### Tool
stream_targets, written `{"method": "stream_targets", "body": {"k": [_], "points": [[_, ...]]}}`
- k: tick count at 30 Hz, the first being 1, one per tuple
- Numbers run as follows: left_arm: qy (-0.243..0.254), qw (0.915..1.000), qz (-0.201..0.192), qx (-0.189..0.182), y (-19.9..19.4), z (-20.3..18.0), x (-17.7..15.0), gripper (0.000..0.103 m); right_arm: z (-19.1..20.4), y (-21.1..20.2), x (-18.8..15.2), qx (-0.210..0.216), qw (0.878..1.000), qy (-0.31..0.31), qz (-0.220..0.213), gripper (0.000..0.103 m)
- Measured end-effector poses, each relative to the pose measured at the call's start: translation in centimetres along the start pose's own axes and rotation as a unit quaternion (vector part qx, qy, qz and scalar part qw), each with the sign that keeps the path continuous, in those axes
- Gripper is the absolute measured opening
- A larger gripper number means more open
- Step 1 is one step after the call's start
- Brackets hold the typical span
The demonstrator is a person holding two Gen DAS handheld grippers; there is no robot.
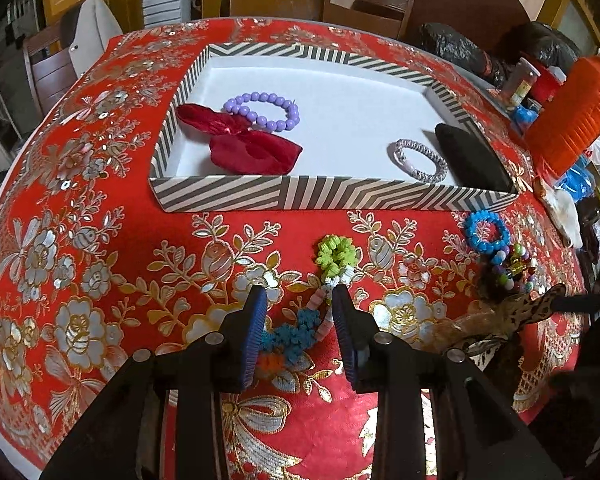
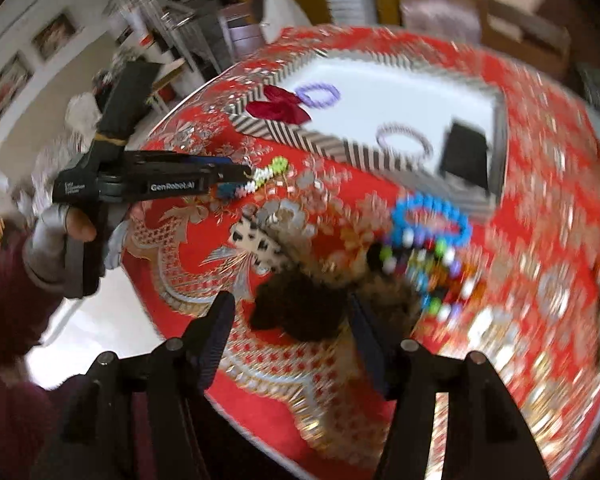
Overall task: Organize jewelry
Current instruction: 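Grasp the green-and-blue strand with the left tool while the right tool grasps the leopard-print bow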
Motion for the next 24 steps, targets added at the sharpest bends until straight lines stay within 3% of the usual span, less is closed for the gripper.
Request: {"method": "stream_targets", "body": {"k": [3,6,10,13,16,18,24], "points": [[0.000,1.0000,-0.001,0.000,0.1,0.0,0.1,0.027,-0.4,1.4,0.6,-0.038,0.997,-0.061,0.025,0.062],[0.003,1.0000,0.003,-0.004,0.2,0.0,0.1,0.027,-0.2,2.7,0.3,-0.048,0.991,-0.113,0.056,0.059],[0.008,0.9997,0.012,-0.019,0.5,-0.6,0.1,0.027,0.2,3.9,-0.1,-0.041,0.987,-0.141,0.066,0.049],[0.018,0.9996,0.018,-0.014,1.1,-1.1,-0.2,0.027,0.3,4.8,-0.4,-0.025,0.989,-0.128,0.069,0.029],[0.037,0.9992,0.012,0.001,1.1,-1.5,-0.5,0.025,0.5,5.0,-0.7,-0.013,0.993,-0.105,0.051,0.016],[0.040,0.9991,0.012,-0.005,1.0,-1.7,-0.5,0.009,0.3,4.3,-0.7,-0.002,0.996,-0.081,0.035,0.015],[0.030,0.9993,0.004,-0.023,-0.4,-1.2,-0.3,0.007,-1.2,0.6,0.4,0.012,0.999,-0.013,-0.033,0.014]]}}
Point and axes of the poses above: each gripper's, at about its wrist camera, not at the fingertips, and y roughly the way its jaws point, z to its left, x to its top, the point moved 7 cm from there along y, roughly the way its jaws point, and after that the axes turned 1 degree about -x, right-handed, at the moved point
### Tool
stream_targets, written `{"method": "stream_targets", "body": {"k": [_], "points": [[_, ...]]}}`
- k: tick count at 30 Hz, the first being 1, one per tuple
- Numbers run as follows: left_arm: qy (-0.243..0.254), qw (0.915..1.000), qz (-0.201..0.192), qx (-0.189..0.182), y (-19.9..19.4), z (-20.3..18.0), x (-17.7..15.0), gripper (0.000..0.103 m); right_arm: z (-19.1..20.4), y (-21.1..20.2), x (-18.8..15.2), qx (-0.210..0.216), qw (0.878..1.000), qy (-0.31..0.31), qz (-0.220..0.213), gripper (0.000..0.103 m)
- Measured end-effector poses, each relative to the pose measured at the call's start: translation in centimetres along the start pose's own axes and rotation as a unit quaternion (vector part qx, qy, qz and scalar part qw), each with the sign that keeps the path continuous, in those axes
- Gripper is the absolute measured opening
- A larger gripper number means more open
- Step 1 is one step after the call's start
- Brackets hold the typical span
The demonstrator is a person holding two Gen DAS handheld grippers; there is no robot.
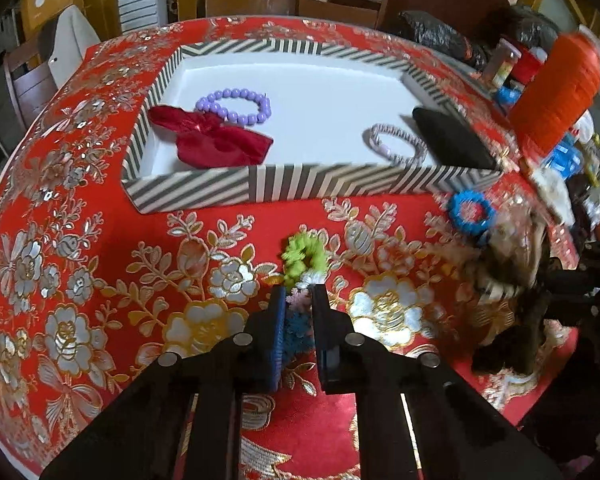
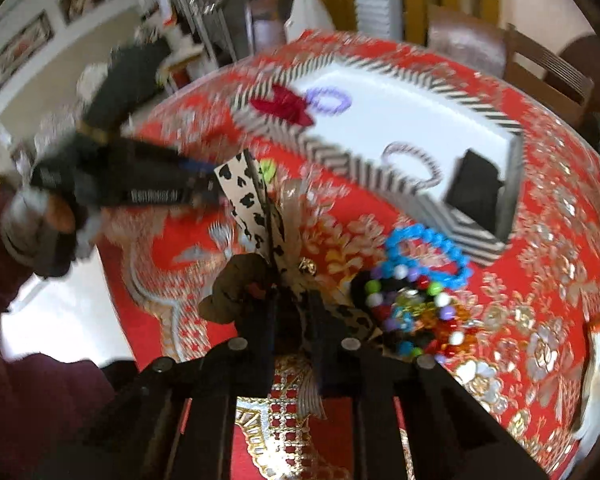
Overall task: Organize jewelry
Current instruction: 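Grasp the green-and-blue strand with the left tool while the right tool grasps the leopard-print bow, then carry the green-and-blue strand into the tray with the left tool while the right tool carries the bow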
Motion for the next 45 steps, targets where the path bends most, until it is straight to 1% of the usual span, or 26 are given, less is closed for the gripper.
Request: {"method": "stream_targets", "body": {"k": [3,9,11,16,20,23,27,30,33,35,39,45], "points": [[-0.001,0.9999,-0.015,-0.002,-1.3,-0.1,1.0,0.007,-0.6,-1.4,0.9,-0.002,1.000,0.019,-0.024,0.014],[-0.004,0.9990,-0.043,-0.012,-4.2,-0.1,3.4,0.007,-1.6,-3.2,2.8,-0.004,0.997,0.050,-0.058,0.014],[-0.003,0.9987,-0.051,-0.008,-4.8,0.0,4.3,0.007,-2.2,-3.8,3.6,-0.007,0.995,0.065,-0.070,0.014],[-0.006,0.9970,-0.077,-0.003,-6.3,0.3,7.4,0.007,-4.6,-4.6,5.5,-0.027,0.990,0.103,-0.090,0.014],[-0.003,0.9958,-0.092,0.001,-6.5,0.1,10.2,0.007,-6.9,-4.9,7.6,-0.042,0.986,0.126,-0.106,0.014],[-0.002,0.9953,-0.096,0.009,-6.0,0.1,12.4,0.007,-8.7,-4.5,9.1,-0.051,0.982,0.144,-0.112,0.014],[-0.003,0.9948,-0.099,0.027,-4.5,0.5,15.2,0.007,-11.0,-3.1,10.7,-0.061,0.978,0.170,-0.107,0.014],[0.001,0.9934,-0.103,0.049,-3.5,0.9,16.7,0.007,-12.6,-2.0,11.8,-0.066,0.975,0.182,-0.105,0.014],[-0.004,0.9933,-0.100,0.057,-2.1,1.4,18.1,0.007,-14.2,-1.0,12.7,-0.074,0.973,0.194,-0.104,0.014],[-0.004,0.9926,-0.100,0.069,-1.3,1.8,18.8,0.007,-15.5,-0.4,13.1,-0.080,0.970,0.208,-0.102,0.014],[-0.009,0.9920,-0.096,0.082,0.3,2.6,20.0,0.007,-17.5,1.0,13.4,-0.085,0.965,0.230,-0.093,0.014],[-0.017,0.9919,-0.089,0.089,2.1,3.8,21.0,0.007,-19.6,3.1,13.8,-0.085,0.960,0.255,-0.081,0.015]]}}
Point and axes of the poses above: each gripper's, at about its wrist camera, not at the fingertips, and y roughly the way its jaws point, z to its left, x to its top, the point moved 7 cm from there along y, roughly the way its jaws point, and after that the axes turned 1 degree about -x, right-handed, at the moved point
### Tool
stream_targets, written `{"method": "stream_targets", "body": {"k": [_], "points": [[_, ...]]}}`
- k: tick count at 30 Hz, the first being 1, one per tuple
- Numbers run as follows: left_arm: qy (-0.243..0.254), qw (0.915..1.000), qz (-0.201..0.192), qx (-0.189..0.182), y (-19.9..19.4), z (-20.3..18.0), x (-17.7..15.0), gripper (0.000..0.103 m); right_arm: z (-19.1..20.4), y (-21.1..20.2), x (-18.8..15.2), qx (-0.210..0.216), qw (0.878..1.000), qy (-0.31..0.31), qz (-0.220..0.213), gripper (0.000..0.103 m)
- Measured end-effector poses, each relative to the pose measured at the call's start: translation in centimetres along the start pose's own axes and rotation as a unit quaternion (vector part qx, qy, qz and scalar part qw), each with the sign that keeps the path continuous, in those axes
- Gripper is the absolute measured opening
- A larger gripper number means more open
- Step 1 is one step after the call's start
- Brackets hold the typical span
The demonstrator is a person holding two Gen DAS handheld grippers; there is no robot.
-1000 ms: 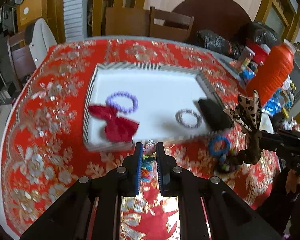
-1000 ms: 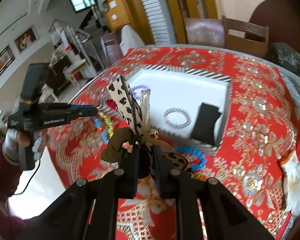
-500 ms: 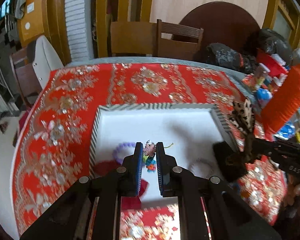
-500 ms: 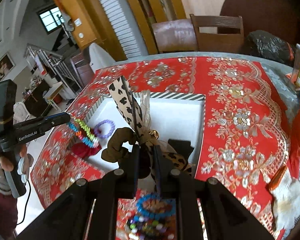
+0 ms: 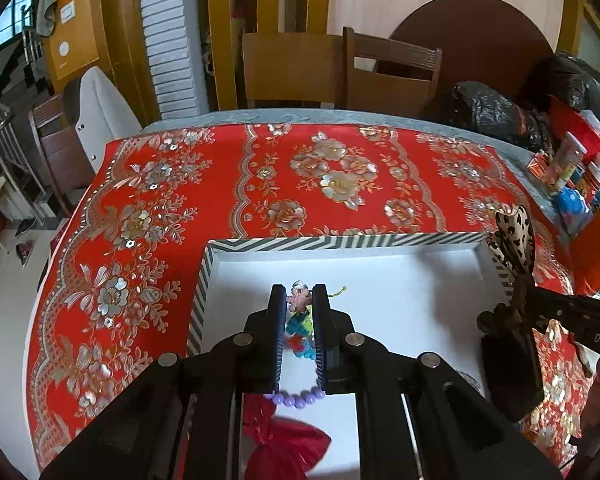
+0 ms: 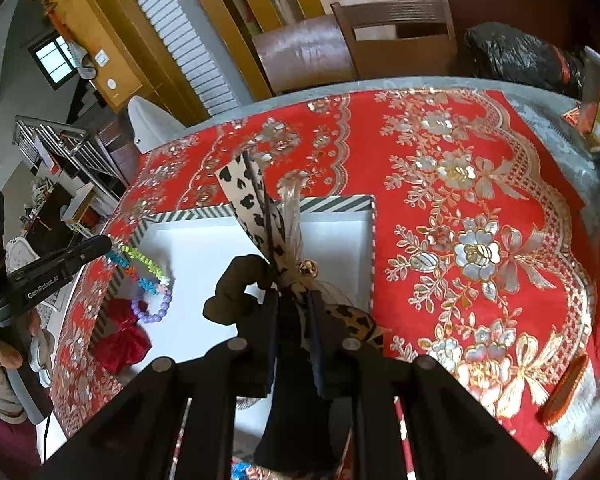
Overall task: Organize jewelry
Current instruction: 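Carry the green-and-blue strand into the tray with the left tool while the right tool carries the bow, then open the left tool to drop the strand in the tray while the right tool releases the bow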
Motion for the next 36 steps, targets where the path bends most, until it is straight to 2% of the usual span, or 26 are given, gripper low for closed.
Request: {"method": "stream_targets", "body": {"k": [7,13,16,19,21,23,27,31,36], "points": [[-0.036,0.9993,0.005,0.011,2.8,2.6,0.6,0.007,-1.2,2.6,1.1,-0.002,0.999,0.039,0.010,0.015],[-0.069,0.9966,0.035,0.027,5.3,4.9,-1.1,0.007,-2.4,5.1,0.5,-0.020,0.997,0.063,0.030,0.015],[-0.076,0.9959,0.042,0.026,5.6,5.4,-1.8,0.008,-2.5,5.6,0.0,-0.019,0.997,0.064,0.038,0.017],[-0.083,0.9953,0.046,0.018,5.8,5.5,-2.1,0.009,-2.2,5.4,-0.2,-0.010,0.998,0.057,0.036,0.025],[-0.091,0.9948,0.045,0.012,5.6,5.5,-2.2,0.017,-1.8,4.8,-0.1,-0.008,0.998,0.055,0.029,0.028],[-0.091,0.9948,0.044,0.013,5.4,5.4,-2.3,0.021,-1.5,4.1,0.0,-0.002,0.998,0.053,0.018,0.035],[-0.083,0.9958,0.036,0.013,4.0,4.9,-2.4,0.022,-0.8,2.7,-0.1,0.012,0.999,0.048,0.009,0.040],[-0.068,0.9973,0.018,0.019,1.8,3.8,-2.5,0.022,-0.1,1.3,-0.5,0.004,1.000,0.026,0.002,0.042],[-0.049,0.9985,0.004,0.022,-0.7,2.1,-3.7,0.022,0.5,-1.1,-1.8,-0.004,1.000,0.012,-0.013,0.051]]}}
Point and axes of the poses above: each gripper's, at about its wrist camera, not at the fingertips, and y roughly the way its jaws point, z to its left, x to its top, the point moved 7 cm from there along y, roughly the way its jaws point, and after that the axes turned 1 degree about -x, right-handed, at the moved point
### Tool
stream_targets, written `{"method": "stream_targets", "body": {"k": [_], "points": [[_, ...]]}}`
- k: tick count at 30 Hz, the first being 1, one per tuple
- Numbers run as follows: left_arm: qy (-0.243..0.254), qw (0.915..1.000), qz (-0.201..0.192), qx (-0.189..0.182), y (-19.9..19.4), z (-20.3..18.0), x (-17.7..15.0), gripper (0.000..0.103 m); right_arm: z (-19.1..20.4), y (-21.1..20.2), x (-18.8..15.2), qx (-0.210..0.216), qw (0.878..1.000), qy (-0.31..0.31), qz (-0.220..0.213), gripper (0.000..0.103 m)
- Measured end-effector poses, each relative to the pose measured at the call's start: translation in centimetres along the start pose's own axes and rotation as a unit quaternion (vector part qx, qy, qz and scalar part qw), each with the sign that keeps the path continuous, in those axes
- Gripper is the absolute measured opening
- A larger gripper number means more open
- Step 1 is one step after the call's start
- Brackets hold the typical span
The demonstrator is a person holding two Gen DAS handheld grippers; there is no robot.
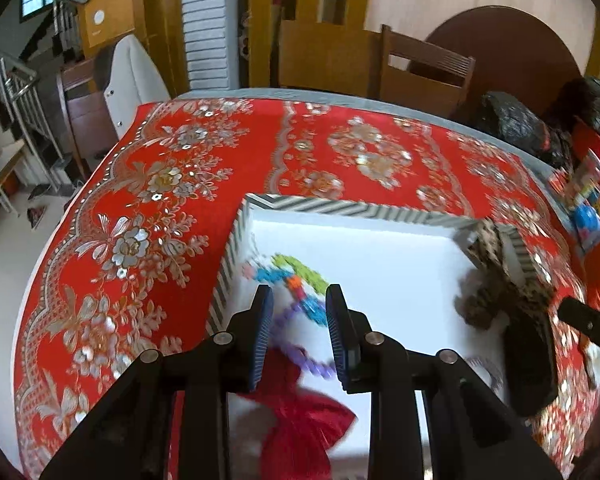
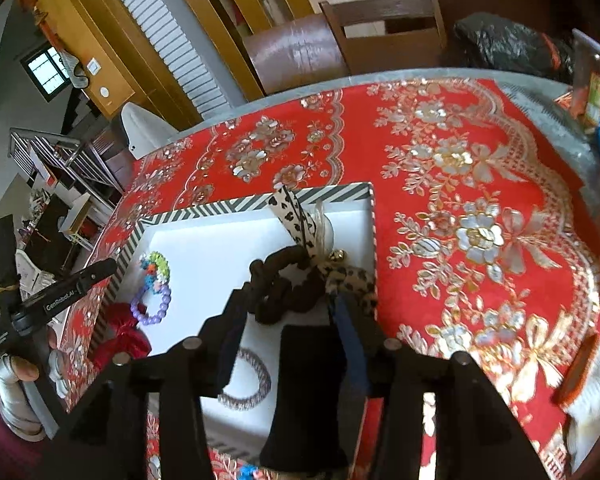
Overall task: Organize jewelry
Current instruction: 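Open the left tool to drop the strand in the tray while the right tool releases the bow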
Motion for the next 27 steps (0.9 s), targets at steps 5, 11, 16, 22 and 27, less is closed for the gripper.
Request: {"method": "stream_targets", "body": {"k": [5,11,16,22,27], "points": [[0.006,0.9999,-0.010,0.000,-2.0,-1.3,-2.1,0.022,0.4,-2.2,-2.0,-0.014,1.000,-0.015,-0.006,0.052],[0.023,0.9996,-0.013,0.009,-3.7,-2.7,-5.0,0.022,1.2,-4.3,-4.9,-0.022,0.999,-0.025,-0.020,0.054],[0.022,0.9996,-0.011,0.014,-4.5,-3.0,-7.5,0.022,1.6,-5.2,-6.7,-0.020,0.999,-0.032,-0.020,0.055],[0.015,0.9993,-0.021,0.027,-5.7,-2.8,-9.3,0.022,2.1,-6.5,-8.0,-0.032,0.998,-0.044,-0.028,0.055],[0.012,0.9995,-0.020,0.021,-6.3,-3.0,-10.3,0.022,2.7,-7.0,-9.3,-0.037,0.997,-0.060,-0.023,0.056]]}}
Point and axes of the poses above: each gripper's, at about its wrist camera, not at the fingertips, and y roughly the way its jaws point, z to its left, x to its top, the point moved 7 cm from there along y, roughly the way its jaws point, and after that the axes turned 1 degree about -x, right-handed, at the moved point
